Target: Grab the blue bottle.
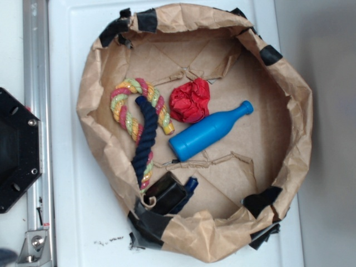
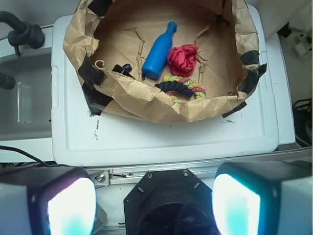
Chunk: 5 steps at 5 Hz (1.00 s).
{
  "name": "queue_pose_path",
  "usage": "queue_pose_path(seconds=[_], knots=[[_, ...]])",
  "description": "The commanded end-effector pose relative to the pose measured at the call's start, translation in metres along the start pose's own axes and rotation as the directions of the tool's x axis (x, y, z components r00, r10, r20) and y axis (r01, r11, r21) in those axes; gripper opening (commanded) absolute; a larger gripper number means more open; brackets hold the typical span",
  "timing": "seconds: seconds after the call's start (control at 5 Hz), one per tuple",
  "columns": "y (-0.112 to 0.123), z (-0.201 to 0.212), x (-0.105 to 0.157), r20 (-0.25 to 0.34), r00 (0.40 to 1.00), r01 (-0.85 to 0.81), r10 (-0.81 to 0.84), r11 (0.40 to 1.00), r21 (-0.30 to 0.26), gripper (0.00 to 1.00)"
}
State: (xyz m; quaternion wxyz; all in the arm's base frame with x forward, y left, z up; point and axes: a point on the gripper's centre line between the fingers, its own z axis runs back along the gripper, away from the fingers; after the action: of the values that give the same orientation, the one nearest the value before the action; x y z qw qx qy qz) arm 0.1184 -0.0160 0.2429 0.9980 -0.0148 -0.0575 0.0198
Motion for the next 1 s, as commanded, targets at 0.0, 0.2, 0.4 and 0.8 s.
queue_pose_path(seconds=[0.0, 0.2, 0.4, 0.8], knots=[[0.000, 0.000, 0.000, 0.000, 1.000, 0.000, 0.000, 1.000, 0.000, 1.00], [0.029, -0.055, 0.045, -0.051, 0.988, -0.139, 0.147, 0.982, 0.125, 1.00], [0.028, -0.115, 0.073, -0.144, 0.924, -0.350, 0.354, 0.935, 0.057, 1.00], [0.026, -0.198, 0.125, -0.073, 0.684, -0.725, 0.726, 0.664, -0.185, 1.00]])
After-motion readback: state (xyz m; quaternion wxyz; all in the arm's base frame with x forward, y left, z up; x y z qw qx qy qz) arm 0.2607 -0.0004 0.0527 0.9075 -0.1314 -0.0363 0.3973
